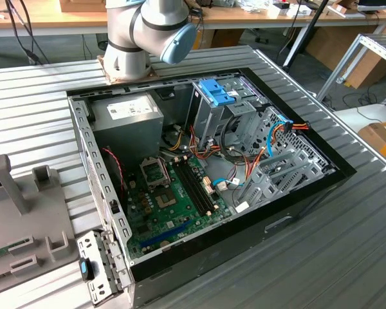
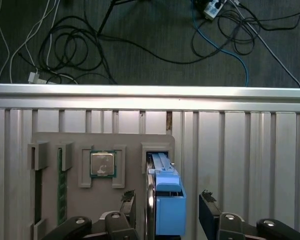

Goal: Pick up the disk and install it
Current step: 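Pick up the disk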

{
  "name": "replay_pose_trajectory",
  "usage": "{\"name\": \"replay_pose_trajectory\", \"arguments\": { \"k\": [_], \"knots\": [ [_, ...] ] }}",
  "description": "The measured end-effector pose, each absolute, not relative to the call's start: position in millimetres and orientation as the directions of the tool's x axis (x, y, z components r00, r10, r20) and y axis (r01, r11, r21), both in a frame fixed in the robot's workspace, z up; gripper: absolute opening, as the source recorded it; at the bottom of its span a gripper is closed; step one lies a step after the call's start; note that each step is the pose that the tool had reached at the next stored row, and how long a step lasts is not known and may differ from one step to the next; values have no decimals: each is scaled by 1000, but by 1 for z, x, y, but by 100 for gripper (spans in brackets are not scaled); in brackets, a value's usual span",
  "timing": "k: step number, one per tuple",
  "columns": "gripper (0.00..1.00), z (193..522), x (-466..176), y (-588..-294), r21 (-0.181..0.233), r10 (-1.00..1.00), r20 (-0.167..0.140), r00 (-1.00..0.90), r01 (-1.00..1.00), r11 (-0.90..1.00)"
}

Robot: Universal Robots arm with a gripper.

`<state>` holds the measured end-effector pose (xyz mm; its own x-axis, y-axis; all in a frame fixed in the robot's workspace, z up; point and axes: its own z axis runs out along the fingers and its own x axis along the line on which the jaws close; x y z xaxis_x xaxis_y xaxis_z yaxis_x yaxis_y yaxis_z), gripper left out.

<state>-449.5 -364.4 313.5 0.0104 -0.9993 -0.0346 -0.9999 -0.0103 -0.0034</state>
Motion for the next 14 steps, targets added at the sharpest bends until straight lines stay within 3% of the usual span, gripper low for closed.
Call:
{"name": "replay_pose_trajectory", "arguments": {
  "k": [14],
  "knots": [
    [62,310,-450,-369,-3,-999,-35,10,-1000,-10]
  ]
}}
